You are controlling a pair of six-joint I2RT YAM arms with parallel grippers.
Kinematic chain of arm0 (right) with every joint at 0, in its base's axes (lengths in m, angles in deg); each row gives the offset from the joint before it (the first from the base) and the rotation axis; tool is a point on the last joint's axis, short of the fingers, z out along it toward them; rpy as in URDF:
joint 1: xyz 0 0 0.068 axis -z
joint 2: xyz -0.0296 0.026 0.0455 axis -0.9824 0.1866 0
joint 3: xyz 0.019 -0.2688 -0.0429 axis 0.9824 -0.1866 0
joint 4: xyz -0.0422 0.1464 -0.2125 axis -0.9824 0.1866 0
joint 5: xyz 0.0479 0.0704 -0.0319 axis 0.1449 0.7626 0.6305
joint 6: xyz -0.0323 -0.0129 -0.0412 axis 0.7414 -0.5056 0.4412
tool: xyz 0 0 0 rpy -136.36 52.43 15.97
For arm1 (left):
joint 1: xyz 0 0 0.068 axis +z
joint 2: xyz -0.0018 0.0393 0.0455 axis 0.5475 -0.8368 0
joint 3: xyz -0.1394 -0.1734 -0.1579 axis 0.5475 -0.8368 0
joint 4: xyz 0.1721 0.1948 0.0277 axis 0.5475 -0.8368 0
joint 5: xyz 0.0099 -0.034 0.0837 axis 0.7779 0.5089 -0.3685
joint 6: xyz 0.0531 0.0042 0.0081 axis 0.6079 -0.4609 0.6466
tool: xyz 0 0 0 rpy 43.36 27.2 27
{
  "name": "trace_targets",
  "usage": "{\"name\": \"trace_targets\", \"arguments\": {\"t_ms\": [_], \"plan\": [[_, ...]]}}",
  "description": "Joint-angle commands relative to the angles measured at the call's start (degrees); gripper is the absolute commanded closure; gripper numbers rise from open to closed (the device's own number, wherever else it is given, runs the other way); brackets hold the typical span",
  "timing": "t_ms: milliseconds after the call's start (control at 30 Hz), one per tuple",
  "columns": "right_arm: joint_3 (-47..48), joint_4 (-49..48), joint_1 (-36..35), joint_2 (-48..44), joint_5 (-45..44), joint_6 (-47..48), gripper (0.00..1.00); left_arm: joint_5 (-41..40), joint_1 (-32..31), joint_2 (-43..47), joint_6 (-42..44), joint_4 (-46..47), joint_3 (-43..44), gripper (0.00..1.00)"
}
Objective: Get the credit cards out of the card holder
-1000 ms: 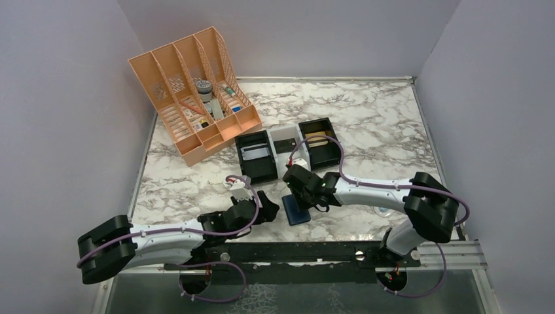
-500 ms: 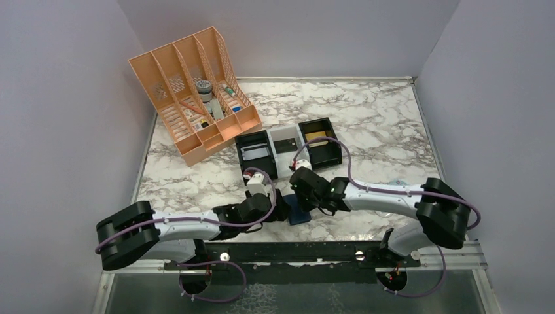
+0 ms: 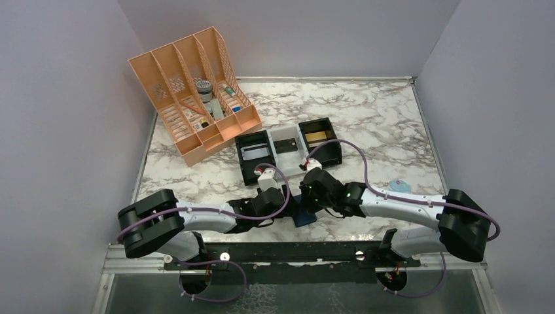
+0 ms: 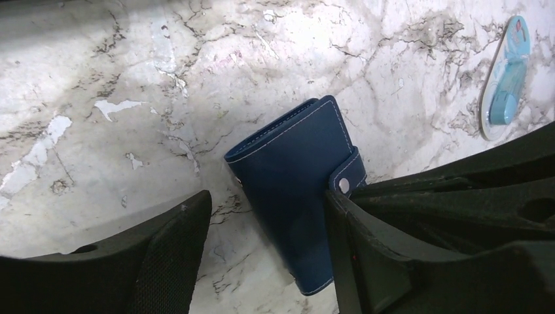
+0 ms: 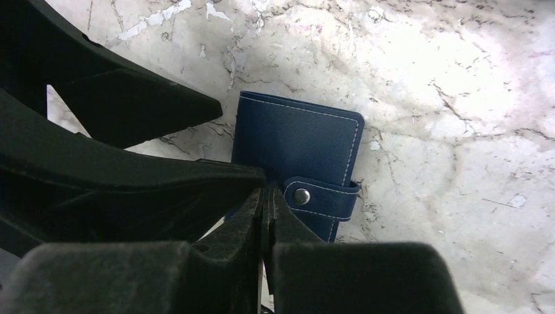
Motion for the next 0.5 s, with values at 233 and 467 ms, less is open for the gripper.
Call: {"name": "trace_targets", "arguments": {"t_ms": [233, 467], "plan": [[5.8, 8.1, 0.3, 2.5, -2.1, 2.5, 0.67, -2.9, 0.4, 5.2, -3.3, -9.5, -2.9, 0.36], [8.8, 12.0, 0.2, 8.8, -4.3, 1.9, 0.62, -2.2, 0.8, 4.8, -3.9, -8.3, -3.1, 0.36]]}}
